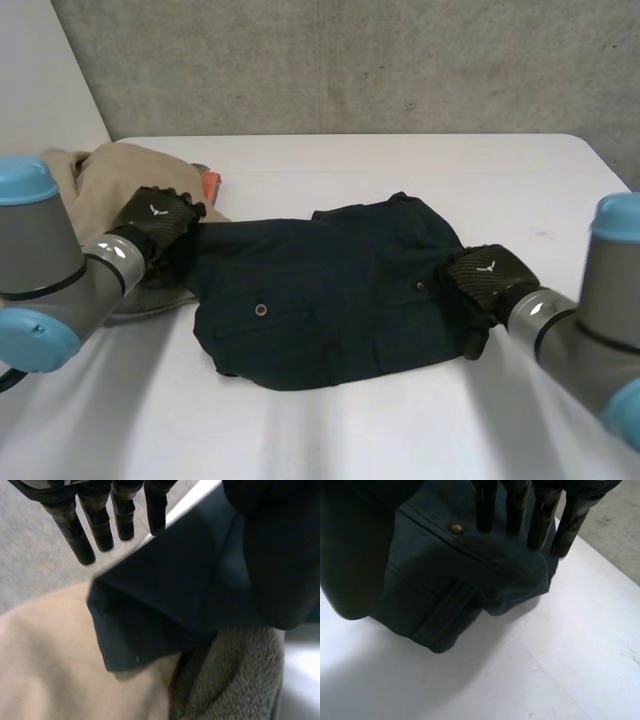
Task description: Fold the laundry.
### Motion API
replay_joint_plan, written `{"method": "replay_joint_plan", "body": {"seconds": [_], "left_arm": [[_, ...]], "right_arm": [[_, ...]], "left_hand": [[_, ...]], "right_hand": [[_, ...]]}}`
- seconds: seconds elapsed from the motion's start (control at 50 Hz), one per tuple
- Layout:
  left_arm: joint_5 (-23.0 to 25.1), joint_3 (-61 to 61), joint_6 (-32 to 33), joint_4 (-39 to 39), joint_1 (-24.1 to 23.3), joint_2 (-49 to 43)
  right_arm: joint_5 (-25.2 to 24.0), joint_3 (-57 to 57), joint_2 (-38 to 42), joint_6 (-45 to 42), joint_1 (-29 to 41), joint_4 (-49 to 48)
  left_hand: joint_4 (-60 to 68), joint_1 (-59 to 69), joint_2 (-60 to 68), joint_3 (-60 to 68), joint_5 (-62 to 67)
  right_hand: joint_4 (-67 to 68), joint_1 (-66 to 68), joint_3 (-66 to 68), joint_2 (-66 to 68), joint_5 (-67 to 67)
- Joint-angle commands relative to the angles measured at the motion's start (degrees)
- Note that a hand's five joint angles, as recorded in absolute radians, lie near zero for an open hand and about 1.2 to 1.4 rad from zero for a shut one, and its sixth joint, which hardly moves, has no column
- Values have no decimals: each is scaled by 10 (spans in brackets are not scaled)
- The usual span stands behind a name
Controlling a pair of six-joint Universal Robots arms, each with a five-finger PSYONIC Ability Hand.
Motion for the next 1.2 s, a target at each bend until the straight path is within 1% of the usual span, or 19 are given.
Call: {"method": "replay_joint_plan", "body": {"seconds": [0.02, 0.04, 0.06, 0.08, 0.12, 0.2, 0.36, 0.5, 0.56, 0.58, 0.6, 0.66, 0.68, 0.72, 0.82, 0.92, 0.98, 1.08, 1.2], "left_arm": [[-11, 32, 3, 25, 2, -53], [-12, 34, 3, 30, 2, -54], [-13, 35, 3, 31, 2, -54], [-14, 35, 1, 32, 1, -53], [-15, 32, 0, 31, -7, -48], [-15, 21, -8, 26, -20, -7], [-17, -52, -43, 21, -81, 104], [-18, -103, -106, 21, -138, 157], [-20, -112, -143, 21, -162, 154], [-20, -113, -153, 20, -169, 154], [-21, -117, -167, 21, -182, 152], [-22, -115, -185, 21, -200, 135], [-22, -111, -189, 22, -209, 115], [-24, -106, -190, 23, -214, 99], [-68, -99, -187, 22, -215, 95], [-108, -108, -186, 20, -208, 124], [-112, -129, -186, 20, -198, 148], [-112, -175, -184, 20, -174, 180], [-109, -208, -178, 20, -169, 190]], "right_arm": [[71, 6, 53, -3, 21, -101], [71, 4, 55, -3, 21, -106], [74, 3, 58, -4, 17, -111], [74, 2, 58, -4, 15, -113], [76, -1, 54, -7, 13, -116], [76, -11, 46, -27, 7, -116], [67, -88, 13, -122, -72, -114], [25, -233, 96, -171, -71, -124], [1, -283, 144, -171, -71, -163], [-5, -292, 156, -172, -70, -178], [-18, -304, 181, -175, -68, -209], [-41, -309, 213, -180, -65, -248], [-52, -306, 228, -188, -60, -266], [-55, -302, 234, -199, -54, -273], [-37, -288, 196, -206, -44, -268], [8, -201, 71, -160, -50, -229], [9, -165, 23, -113, -51, -184], [0, -115, -65, -17, -54, -1], [-33, -70, -77, 35, -53, 166]], "left_hand": [[351, 349, 349, 350, 350], [487, 484, 485, 485, 486], [521, 519, 519, 520, 521], [552, 549, 550, 550, 551], [639, 636, 637, 638, 638], [642, 640, 640, 641, 642], [642, 640, 640, 641, 642], [642, 640, 640, 641, 642], [562, 560, 560, 561, 562], [487, 485, 485, 486, 486], [280, 277, 278, 279, 279], [184, 181, 182, 182, 183], [145, 143, 143, 144, 145], [95, 92, 93, 93, 94], [86, 84, 84, 85, 85], [76, 74, 74, 75, 75], [74, 72, 72, 73, 73], [76, 74, 74, 75, 75], [88, 85, 86, 86, 87]], "right_hand": [[374, 394, 372, 373, 367], [455, 474, 452, 454, 448], [620, 640, 618, 620, 613], [646, 666, 644, 646, 639], [647, 666, 644, 646, 640], [647, 666, 644, 646, 640], [647, 666, 644, 646, 640], [647, 666, 644, 646, 640], [647, 666, 644, 646, 640], [647, 666, 644, 646, 640], [647, 666, 644, 646, 640], [647, 666, 644, 646, 640], [274, 294, 272, 273, 267], [-53, -34, -56, -54, -60], [-53, -34, -56, -54, -60], [-53, -34, -56, -54, -60], [-53, -34, -56, -54, -60], [-53, -34, -56, -54, -60], [-53, -34, -56, -54, -60]]}}
